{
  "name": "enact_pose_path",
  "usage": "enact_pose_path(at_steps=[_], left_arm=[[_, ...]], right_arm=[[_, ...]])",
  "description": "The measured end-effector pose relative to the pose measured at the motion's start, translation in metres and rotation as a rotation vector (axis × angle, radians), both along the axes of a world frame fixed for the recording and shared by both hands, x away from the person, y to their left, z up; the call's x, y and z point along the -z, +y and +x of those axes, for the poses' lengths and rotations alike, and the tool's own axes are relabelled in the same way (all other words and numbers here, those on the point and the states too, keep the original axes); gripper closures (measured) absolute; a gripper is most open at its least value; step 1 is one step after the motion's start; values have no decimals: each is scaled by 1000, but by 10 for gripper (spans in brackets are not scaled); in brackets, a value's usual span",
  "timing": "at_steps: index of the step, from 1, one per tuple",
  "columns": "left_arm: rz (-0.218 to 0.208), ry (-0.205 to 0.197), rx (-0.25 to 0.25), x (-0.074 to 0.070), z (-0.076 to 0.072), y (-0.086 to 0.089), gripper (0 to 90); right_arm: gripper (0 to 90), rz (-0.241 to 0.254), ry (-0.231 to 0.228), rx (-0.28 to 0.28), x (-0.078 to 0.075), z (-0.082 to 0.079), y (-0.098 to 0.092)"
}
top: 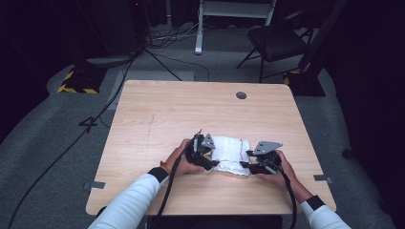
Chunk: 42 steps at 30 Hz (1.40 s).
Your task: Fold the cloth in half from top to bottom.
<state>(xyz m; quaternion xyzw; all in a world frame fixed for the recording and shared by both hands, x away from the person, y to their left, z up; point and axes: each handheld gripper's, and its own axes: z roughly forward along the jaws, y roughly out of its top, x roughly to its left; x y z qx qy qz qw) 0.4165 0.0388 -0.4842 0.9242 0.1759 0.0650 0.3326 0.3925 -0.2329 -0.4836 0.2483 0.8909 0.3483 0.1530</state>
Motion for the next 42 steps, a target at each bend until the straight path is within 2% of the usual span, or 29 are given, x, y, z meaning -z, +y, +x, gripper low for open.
enact_pose_path(at_steps=[2,4,5,7,13,19,21,24,29,34,38,42], left_arm=[[3,-18,-9,-1,-3,-1,310],[20,-32,-16,-5,-4,-1,236],[15,-40,-16,-8,-5,0,222],[-2,-58,-27,-13,-8,4,230],[-1,-119,-50,-25,-22,22,208],[40,-159,-89,-29,-33,48,202],[60,-167,-112,-30,-36,57,203],[87,-202,-159,-30,-43,67,206],[126,-258,-205,-29,-54,82,199],[130,-253,-214,-26,-65,96,199],[117,-246,-223,-25,-71,108,200],[99,-242,-250,-24,-73,120,199]], right_arm=[[434,11,13,15,1,1,-1],[395,2,11,22,0,2,-1],[386,-5,3,22,-2,2,-1],[356,-1,3,9,-5,1,-3],[317,13,-15,1,-17,-4,-11],[298,13,-46,25,-30,-9,-25],[298,-14,-64,45,-33,-11,-30],[307,-5,-54,68,-36,-15,-37],[304,-24,-64,101,-36,-22,-52],[297,-16,-58,133,-33,-26,-69],[293,-7,-57,153,-30,-29,-83],[293,-28,-70,166,-26,-33,-94]])
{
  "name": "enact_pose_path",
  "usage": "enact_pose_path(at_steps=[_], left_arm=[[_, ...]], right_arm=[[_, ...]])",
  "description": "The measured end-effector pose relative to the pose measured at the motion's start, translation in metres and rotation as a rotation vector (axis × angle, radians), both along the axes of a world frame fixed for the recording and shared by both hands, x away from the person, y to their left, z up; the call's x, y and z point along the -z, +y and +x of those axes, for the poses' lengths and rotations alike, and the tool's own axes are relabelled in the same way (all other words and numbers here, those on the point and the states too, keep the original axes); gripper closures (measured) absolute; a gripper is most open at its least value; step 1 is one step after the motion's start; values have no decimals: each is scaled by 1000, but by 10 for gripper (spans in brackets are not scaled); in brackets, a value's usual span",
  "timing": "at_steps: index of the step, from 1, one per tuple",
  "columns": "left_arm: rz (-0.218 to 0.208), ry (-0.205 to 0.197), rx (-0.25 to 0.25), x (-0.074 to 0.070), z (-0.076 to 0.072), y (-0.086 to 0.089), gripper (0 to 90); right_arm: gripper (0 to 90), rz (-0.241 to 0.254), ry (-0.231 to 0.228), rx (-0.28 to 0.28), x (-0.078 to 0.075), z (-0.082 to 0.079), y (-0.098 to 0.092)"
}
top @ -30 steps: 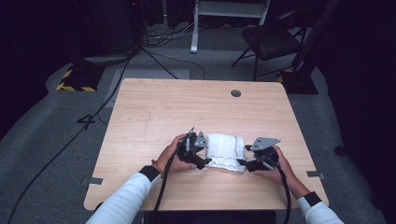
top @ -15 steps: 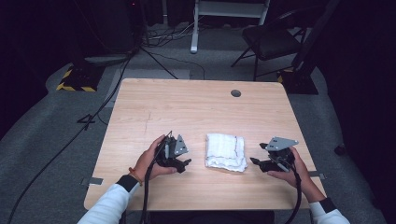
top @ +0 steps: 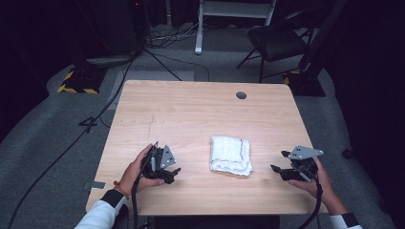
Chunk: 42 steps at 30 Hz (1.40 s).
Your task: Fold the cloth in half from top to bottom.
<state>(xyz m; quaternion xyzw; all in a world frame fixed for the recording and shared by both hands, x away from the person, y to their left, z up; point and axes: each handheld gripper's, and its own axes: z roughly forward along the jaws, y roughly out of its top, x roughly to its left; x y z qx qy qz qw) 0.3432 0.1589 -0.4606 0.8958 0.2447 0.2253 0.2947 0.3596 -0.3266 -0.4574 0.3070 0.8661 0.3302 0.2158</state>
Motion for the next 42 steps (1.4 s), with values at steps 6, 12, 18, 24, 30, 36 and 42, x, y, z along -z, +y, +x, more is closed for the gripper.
enact_pose_path(at_steps=[6,12,18,24,30,36,42], left_arm=[[-30,6,-10,4,-4,15,197],[-63,33,-26,7,-3,27,198],[-60,61,-51,13,-1,40,201],[-80,102,-41,25,-1,63,209],[-137,163,-76,37,-2,80,212],[-215,183,-124,43,-6,89,202],[-216,181,-154,43,-8,89,188]], right_arm=[[294,0,12,38,7,-4,-17],[292,13,26,82,14,-8,-33],[281,33,41,141,22,-12,-50],[274,85,43,190,30,-16,-65],[266,152,72,241,44,-17,-80],[249,158,70,259,46,-18,-81],[247,160,72,261,46,-18,-81]])
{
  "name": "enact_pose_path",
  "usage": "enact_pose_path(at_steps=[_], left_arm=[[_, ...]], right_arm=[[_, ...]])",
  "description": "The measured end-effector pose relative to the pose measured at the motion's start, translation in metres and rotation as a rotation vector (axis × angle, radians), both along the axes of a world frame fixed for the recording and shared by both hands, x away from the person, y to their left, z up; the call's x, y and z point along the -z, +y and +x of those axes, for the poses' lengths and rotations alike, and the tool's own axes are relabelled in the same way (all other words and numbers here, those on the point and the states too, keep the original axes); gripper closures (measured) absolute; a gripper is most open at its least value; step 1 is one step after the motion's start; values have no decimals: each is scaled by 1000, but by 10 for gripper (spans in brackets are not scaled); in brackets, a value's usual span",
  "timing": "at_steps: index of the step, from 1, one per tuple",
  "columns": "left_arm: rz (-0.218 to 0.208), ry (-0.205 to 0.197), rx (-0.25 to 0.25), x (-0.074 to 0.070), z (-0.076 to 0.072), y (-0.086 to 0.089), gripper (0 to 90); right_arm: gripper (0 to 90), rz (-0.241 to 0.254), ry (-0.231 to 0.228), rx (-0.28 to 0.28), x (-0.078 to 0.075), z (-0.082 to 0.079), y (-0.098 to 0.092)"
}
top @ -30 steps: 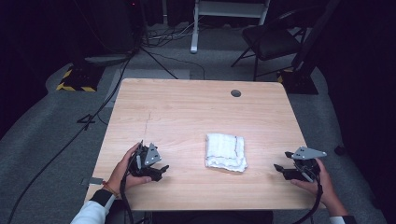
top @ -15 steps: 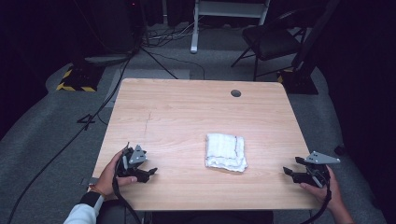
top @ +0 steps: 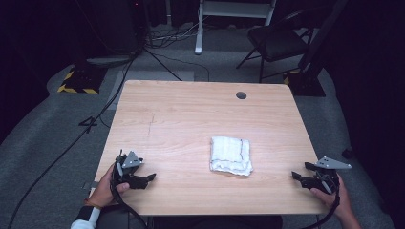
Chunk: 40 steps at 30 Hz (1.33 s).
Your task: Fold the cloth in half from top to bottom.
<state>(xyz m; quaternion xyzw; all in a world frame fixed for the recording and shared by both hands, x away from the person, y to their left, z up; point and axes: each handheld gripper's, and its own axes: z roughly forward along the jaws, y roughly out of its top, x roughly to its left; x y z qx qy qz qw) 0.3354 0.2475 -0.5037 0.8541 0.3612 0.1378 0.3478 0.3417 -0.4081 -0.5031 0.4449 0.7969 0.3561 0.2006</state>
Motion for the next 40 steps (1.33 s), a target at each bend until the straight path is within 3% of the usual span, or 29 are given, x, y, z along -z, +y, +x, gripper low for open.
enact_pose_path(at_steps=[40], left_arm=[[9,0,-17,0,0,0,169]], right_arm=[[244,-1,-2,12,0,0,1]])
